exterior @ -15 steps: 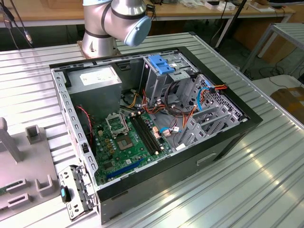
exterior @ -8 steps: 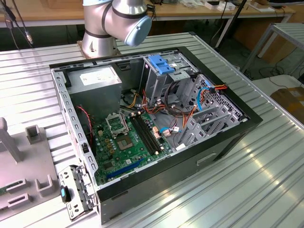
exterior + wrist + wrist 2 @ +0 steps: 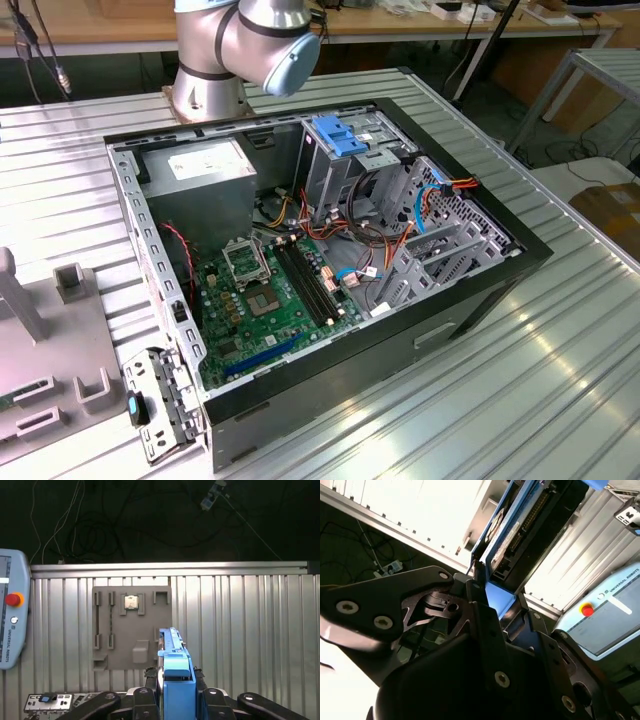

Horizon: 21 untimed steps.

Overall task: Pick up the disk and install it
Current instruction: 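Pick up the disk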

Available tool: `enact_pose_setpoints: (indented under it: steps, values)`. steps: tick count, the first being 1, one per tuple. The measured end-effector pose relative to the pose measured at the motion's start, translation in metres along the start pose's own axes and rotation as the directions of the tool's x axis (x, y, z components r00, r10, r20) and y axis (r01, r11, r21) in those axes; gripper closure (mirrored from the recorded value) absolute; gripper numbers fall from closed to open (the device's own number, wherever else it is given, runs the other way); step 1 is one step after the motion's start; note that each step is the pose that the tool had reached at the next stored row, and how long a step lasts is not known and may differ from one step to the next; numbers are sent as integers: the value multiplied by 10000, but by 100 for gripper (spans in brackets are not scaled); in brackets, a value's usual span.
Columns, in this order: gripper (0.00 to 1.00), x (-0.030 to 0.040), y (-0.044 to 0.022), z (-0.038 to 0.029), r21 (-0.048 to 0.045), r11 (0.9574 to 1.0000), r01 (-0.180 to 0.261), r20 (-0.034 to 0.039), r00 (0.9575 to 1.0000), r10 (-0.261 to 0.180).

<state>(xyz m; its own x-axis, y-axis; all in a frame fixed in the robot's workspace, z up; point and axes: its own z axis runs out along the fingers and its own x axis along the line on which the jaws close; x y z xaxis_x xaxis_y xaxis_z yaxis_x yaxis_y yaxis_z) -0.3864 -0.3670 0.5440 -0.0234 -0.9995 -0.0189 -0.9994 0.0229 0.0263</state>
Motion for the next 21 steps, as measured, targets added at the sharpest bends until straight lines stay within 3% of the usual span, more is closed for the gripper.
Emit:
enact_pose_setpoints:
  steps: [6,8,10,11,13,17,19,21]
  values:
    - [63,0,-35,11,112,9999,4,-5,10000,-4]
    - [63,-3,-158,13,112,9999,2,-7,10000,-2]
    - [63,-5,-242,13,113,9999,3,-5,10000,-3]
    - [63,-7,-341,13,112,9999,3,-6,10000,-3]
    - [63,-9,-448,23,116,9999,3,-4,10000,-3]
    - [63,-11,-525,36,181,9998,4,-7,10000,-4]
    - [63,-12,-549,44,248,9997,5,-24,10000,-4]
    - [63,-12,-577,56,381,9993,7,-87,10000,-3]
